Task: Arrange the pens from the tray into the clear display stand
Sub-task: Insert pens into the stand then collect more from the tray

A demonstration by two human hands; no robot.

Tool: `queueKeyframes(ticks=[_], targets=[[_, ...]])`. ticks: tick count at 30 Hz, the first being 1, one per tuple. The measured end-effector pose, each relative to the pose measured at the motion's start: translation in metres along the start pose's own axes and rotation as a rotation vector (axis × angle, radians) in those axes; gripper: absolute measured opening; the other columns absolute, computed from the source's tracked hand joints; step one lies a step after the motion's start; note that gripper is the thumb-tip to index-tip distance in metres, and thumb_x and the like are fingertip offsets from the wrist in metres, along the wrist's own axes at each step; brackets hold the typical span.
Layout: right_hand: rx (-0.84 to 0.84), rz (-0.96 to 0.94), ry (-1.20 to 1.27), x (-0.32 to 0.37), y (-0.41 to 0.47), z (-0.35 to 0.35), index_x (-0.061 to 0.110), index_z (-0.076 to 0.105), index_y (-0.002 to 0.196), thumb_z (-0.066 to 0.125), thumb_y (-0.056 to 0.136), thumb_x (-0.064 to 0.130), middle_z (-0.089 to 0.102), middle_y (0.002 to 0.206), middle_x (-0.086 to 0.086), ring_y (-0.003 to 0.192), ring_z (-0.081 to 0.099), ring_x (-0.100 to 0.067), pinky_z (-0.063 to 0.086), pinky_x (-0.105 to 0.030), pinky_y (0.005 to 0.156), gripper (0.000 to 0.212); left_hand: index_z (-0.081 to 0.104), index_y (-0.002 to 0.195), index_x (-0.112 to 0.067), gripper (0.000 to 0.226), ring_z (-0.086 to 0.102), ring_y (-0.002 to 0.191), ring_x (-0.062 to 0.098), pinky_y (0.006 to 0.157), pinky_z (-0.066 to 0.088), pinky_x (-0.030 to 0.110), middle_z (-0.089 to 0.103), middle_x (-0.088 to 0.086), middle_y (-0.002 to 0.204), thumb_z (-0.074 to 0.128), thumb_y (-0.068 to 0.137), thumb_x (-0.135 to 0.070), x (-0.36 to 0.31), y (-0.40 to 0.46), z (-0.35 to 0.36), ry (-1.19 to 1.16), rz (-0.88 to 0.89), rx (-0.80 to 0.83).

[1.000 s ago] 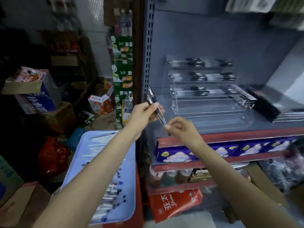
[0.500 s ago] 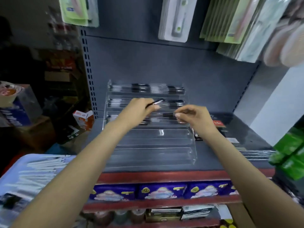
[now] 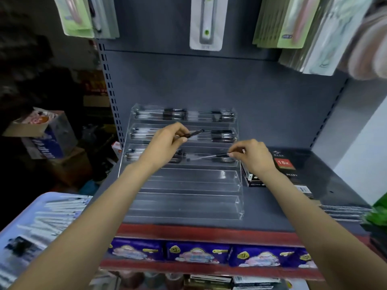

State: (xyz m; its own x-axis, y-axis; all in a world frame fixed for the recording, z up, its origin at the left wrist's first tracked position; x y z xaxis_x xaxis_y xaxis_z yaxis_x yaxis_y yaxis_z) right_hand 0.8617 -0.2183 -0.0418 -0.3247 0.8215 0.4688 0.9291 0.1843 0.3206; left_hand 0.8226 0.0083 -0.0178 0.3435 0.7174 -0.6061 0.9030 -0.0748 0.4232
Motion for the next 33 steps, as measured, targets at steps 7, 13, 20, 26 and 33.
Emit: queueKeyframes(ticks=[7, 13, 20, 26, 33], targets=[[0.191, -0.061, -0.141, 0.010, -0.001, 0.003, 0.026, 0.072, 0.097, 0.055, 0.091, 0.015, 0.069, 0.105, 0.004, 0.093, 0.063, -0.017, 0.045, -0.026, 0.073, 0.021, 0.066, 0.106, -0.014, 0.020, 0.059, 0.089, 0.017, 0.081, 0.042, 0.020, 0.062, 0.004, 0.101, 0.059, 0.089, -0.007, -0.002, -0.001, 0.006, 0.062, 0.046, -0.004], [0.259, -0.074, -0.103, 0.007, -0.002, 0.006, 0.022, 0.070, 0.102, 0.059, 0.089, 0.018, 0.069, 0.107, 0.003, 0.102, 0.061, -0.015, 0.049, -0.030, 0.086, 0.017, 0.065, 0.106, -0.012, 0.021, 0.058, 0.085, 0.010, 0.071, 0.042, 0.003, 0.061, 0.001, 0.102, 0.059, 0.088, -0.003, 0.004, -0.001, 0.016, 0.040, 0.006, 0.066], [-0.114, 0.042, 0.181, -0.013, -0.012, -0.019, 0.015, 0.064, 0.113, 0.059, 0.088, 0.009, 0.066, 0.106, -0.002, 0.078, 0.056, -0.009, 0.037, -0.009, 0.068, 0.026, 0.070, 0.098, -0.013, 0.012, 0.058, 0.085, 0.010, 0.084, 0.048, 0.025, 0.067, 0.000, 0.091, 0.064, 0.087, -0.013, -0.006, 0.016, 0.046, 0.114, 0.023, 0.148], [0.074, 0.149, 0.278, -0.022, -0.023, -0.003, 0.012, 0.053, 0.127, 0.061, 0.087, 0.009, 0.060, 0.114, -0.008, 0.085, 0.057, -0.015, 0.045, -0.024, 0.078, 0.040, 0.069, 0.106, -0.013, 0.019, 0.061, 0.100, 0.019, 0.093, 0.047, 0.029, 0.068, 0.007, 0.108, 0.058, 0.091, -0.014, -0.011, 0.030, 0.074, 0.201, 0.004, 0.270], [0.107, 0.202, 0.432, -0.022, -0.029, 0.004, 0.014, 0.054, 0.127, 0.058, 0.090, 0.008, 0.062, 0.106, -0.002, 0.086, 0.059, -0.014, 0.049, -0.015, 0.064, 0.038, 0.063, 0.120, -0.016, 0.029, 0.050, 0.105, 0.017, 0.092, 0.034, 0.022, 0.052, 0.001, 0.102, 0.047, 0.096, -0.018, -0.007, 0.023, 0.084, 0.251, 0.088, 0.413]])
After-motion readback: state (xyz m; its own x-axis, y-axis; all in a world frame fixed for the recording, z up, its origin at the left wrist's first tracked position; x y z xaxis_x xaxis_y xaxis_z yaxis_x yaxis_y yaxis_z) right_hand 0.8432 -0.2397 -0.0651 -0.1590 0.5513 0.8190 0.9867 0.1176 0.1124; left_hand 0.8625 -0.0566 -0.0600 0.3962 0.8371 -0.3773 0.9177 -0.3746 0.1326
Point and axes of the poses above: each hand's wrist, its own y-axis towards the middle knuckle, its own z-axis out of the palm, x = y × z, the point moved 4 cm from there along y, towards the middle knuckle
